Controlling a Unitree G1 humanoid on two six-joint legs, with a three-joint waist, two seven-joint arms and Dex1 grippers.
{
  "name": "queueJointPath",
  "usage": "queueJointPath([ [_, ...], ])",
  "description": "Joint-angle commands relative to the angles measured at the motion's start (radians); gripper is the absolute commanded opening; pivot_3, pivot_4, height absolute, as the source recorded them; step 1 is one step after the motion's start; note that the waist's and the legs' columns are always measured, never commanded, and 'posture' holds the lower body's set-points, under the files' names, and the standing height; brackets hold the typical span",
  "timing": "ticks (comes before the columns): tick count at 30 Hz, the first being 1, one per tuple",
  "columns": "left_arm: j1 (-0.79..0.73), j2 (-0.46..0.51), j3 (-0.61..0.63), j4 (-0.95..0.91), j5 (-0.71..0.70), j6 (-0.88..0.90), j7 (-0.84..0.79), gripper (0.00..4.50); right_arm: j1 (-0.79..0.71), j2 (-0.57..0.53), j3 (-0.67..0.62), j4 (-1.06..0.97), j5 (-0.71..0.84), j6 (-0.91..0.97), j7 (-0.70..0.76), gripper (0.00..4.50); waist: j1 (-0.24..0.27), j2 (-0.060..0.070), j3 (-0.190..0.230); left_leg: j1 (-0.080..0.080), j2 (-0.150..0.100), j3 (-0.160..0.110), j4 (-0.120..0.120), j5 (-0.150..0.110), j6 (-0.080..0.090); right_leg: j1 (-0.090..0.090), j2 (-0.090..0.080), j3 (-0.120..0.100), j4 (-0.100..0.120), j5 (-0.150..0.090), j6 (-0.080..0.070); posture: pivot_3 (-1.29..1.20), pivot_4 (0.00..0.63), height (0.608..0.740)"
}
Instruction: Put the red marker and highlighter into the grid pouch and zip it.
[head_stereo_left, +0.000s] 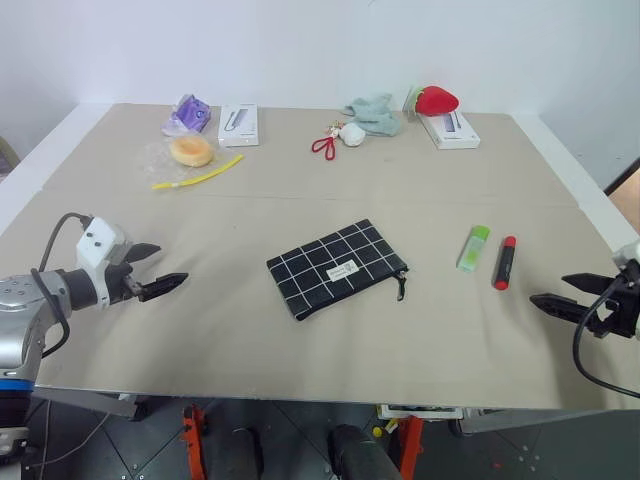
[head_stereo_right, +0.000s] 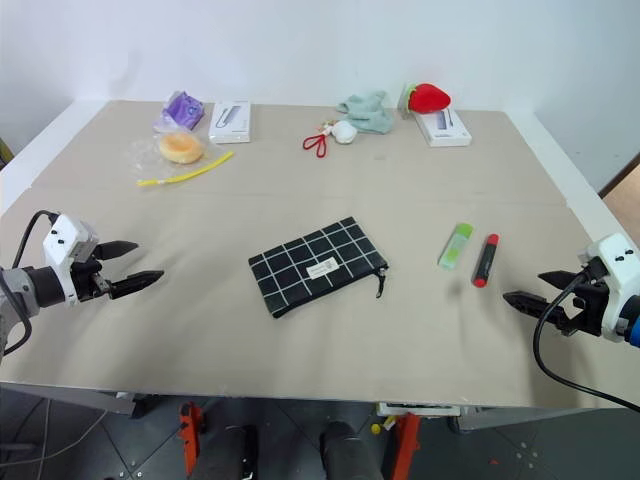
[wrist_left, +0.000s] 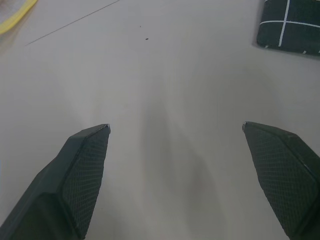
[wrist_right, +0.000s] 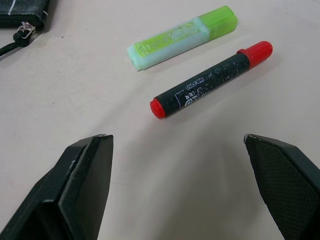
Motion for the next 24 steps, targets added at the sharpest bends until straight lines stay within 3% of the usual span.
queueJointPath([
  [1,0.012,0.020,0.031,-0.015,-0.012,0.016,-0.002,4.38,-0.032,-0.005,-0.009,0.019,-0.007,-0.009,-0.011,4.50,0.000,0.000,0.000,0.000,0.000,0.000,0.000,0.000,0.000,0.000,0.000,0.000,0.000,0.000,0.000,0.00,0.150,0.728],
  [14,0.071,0.013,0.058,-0.063,-0.040,0.058,0.006,4.38,-0.113,0.033,-0.004,0.090,-0.049,-0.136,-0.035,4.50,0.000,0.001,0.000,0.000,0.000,-0.001,0.001,0.000,0.000,0.001,0.000,-0.001,0.000,0.000,0.000,0.00,0.150,0.728],
  [24,0.058,-0.003,0.099,-0.053,-0.061,0.058,0.046,4.38,-0.158,0.003,0.059,0.179,-0.097,-0.119,-0.015,4.50,0.000,0.001,0.000,0.000,0.000,-0.001,0.001,0.000,0.000,0.001,0.000,-0.001,0.000,0.000,0.000,0.00,0.150,0.728],
])
